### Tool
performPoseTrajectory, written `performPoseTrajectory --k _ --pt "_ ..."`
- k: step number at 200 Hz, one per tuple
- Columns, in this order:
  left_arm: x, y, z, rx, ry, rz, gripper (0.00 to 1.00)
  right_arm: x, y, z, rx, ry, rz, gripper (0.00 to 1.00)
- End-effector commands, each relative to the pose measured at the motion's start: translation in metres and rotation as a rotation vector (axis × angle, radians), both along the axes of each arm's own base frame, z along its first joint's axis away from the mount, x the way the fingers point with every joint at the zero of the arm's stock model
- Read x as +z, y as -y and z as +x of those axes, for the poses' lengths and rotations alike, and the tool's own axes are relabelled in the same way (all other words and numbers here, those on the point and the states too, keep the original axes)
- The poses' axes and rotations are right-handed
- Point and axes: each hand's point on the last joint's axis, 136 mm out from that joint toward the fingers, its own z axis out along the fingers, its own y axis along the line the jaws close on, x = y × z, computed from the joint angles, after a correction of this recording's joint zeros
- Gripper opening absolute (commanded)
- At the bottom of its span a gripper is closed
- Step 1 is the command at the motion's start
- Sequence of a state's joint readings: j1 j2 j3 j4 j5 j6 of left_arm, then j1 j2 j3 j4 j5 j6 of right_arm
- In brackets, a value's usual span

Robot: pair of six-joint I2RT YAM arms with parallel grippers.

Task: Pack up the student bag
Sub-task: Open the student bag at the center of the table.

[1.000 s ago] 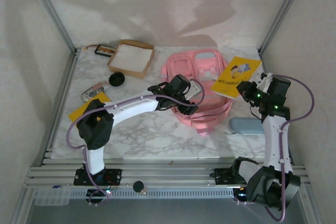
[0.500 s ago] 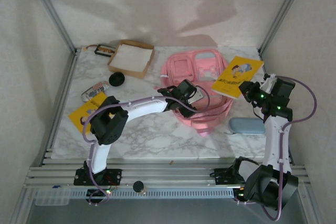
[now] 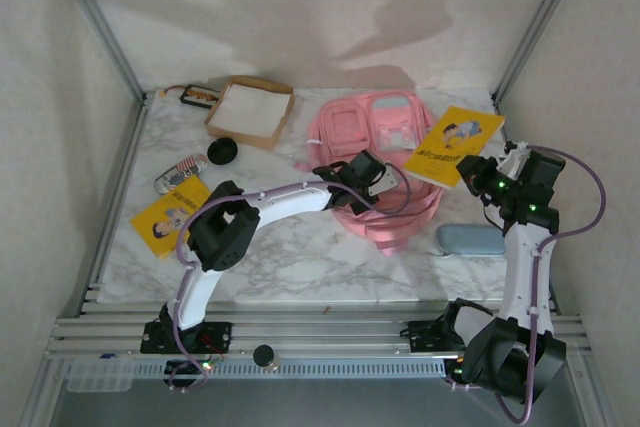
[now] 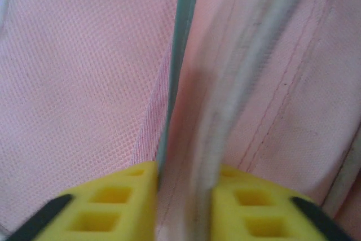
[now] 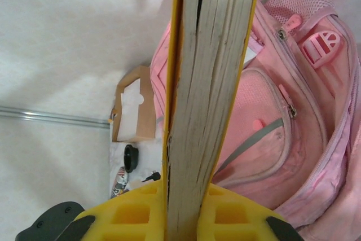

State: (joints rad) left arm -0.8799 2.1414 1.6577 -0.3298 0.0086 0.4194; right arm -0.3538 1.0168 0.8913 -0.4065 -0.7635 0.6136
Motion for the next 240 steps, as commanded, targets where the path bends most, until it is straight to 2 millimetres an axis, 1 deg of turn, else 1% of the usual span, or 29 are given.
performPoseTrajectory --k 1,20,33,51,69,74,79,93,102,105,116,135,153,172,197,209,222,229,240 --pt "0.014 0.001 0.025 0.034 0.047 -0.049 0.15 0.026 -0.003 -0.001 0.036 0.108 -0.027 0.00" --pt "0.023 0.001 0.028 0.040 0.041 -0.079 0.00 0.025 -0.002 -0.001 0.034 0.105 -0.038 0.00" --pt "0.030 0.000 0.028 0.047 0.039 -0.099 0.00 0.024 -0.002 -0.001 0.032 0.101 -0.046 0.00" --pt "0.046 -0.005 0.030 0.079 0.044 -0.129 0.00 0.029 -0.001 -0.001 0.035 0.108 -0.057 0.00" --pt "0.065 -0.013 0.032 0.132 0.049 -0.171 0.00 0.032 -0.001 -0.002 0.039 0.112 -0.070 0.00" --pt "0.068 -0.016 0.031 0.147 0.044 -0.181 0.00 0.033 -0.001 -0.002 0.039 0.112 -0.072 0.00" --pt "0.075 -0.018 0.030 0.157 0.046 -0.198 0.00 0.033 -0.001 -0.002 0.039 0.109 -0.072 0.00" --pt "0.085 -0.028 0.026 0.198 0.049 -0.222 0.00 0.031 -0.001 -0.002 0.038 0.103 -0.068 0.00" --pt "0.091 -0.034 0.022 0.224 0.045 -0.239 0.00 0.029 -0.002 -0.002 0.042 0.101 -0.060 0.00" --pt "0.090 -0.036 0.019 0.231 0.039 -0.243 0.00 0.028 -0.002 -0.002 0.044 0.099 -0.056 0.00" --pt "0.098 -0.041 0.008 0.252 0.015 -0.289 0.00 0.026 -0.005 -0.003 0.054 0.102 -0.041 0.00" --pt "0.109 -0.050 -0.010 0.290 0.020 -0.344 0.00 0.026 -0.016 -0.004 0.107 0.114 -0.022 0.00" --pt "0.124 -0.060 -0.014 0.350 0.034 -0.389 0.00 0.033 -0.022 -0.009 0.134 0.128 -0.011 0.00" --pt "0.141 -0.074 -0.005 0.441 0.081 -0.407 0.00 0.039 -0.020 -0.014 0.111 0.111 -0.038 0.00" --pt "0.168 -0.098 0.023 0.588 0.145 -0.448 0.00 0.039 -0.007 -0.024 0.019 0.056 -0.119 0.00" --pt "0.183 -0.096 0.032 0.586 0.127 -0.491 0.00 0.041 -0.001 -0.031 -0.018 0.041 -0.166 0.00" --pt "0.200 -0.090 0.034 0.552 0.123 -0.531 0.00 0.041 0.004 -0.041 -0.053 0.014 -0.209 0.00" --pt "0.209 -0.090 0.036 0.552 0.135 -0.547 0.00 0.041 0.003 -0.046 -0.058 0.008 -0.215 0.00" --pt "0.221 -0.086 0.037 0.531 0.138 -0.567 0.00 0.035 -0.001 -0.053 -0.050 -0.010 -0.205 0.00"
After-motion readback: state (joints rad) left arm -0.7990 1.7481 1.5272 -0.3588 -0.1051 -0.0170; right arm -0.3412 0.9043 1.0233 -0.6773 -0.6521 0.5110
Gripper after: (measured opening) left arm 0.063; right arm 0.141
